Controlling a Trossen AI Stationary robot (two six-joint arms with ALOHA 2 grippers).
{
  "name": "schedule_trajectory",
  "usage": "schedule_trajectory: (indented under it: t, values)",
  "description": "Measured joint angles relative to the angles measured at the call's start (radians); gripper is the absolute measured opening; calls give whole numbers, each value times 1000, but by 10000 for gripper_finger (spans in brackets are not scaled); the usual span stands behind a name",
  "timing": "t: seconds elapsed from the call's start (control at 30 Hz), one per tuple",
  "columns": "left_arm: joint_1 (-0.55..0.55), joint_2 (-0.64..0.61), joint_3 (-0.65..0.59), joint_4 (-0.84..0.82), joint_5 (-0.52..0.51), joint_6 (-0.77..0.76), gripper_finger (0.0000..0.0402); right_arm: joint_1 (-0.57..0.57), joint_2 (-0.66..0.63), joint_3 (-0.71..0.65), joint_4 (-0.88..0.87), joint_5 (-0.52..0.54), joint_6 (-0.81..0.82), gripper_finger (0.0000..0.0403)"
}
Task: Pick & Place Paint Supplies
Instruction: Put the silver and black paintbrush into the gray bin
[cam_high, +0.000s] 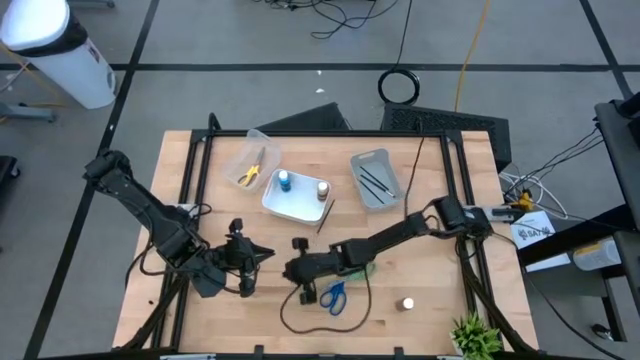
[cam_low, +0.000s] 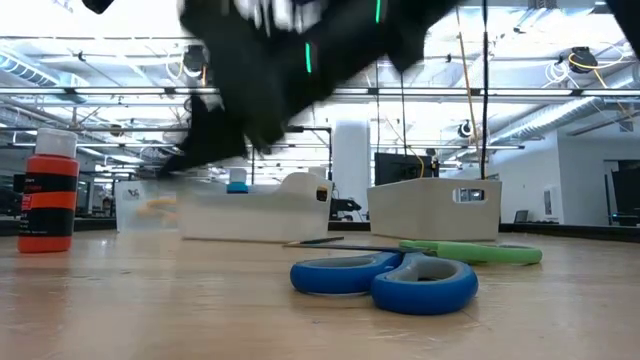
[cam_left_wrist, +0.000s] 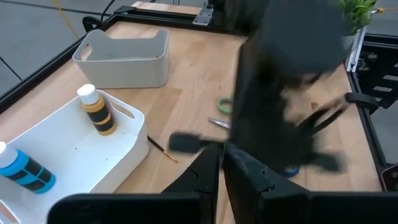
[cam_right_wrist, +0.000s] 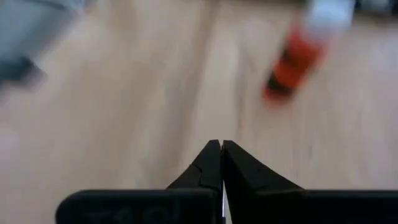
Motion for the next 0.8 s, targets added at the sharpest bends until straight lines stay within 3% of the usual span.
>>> schedule_trajectory:
  t: [0.37,0.47,0.63,0.8]
  values:
    - [0,1,0,-10,-1,-26,37,59,-192,-45,-67,5,-65,1]
    - [0,1,0,-10,-1,-30,37,33,-282,-138,-66,23,-51,1]
    - [0,4,0,-10,-1,-30,37,-44,-519,-369,-54,204,-13,1]
    - [2,6,0,-9,-2,-29,37,-198,-758,-632,15,292,33,1]
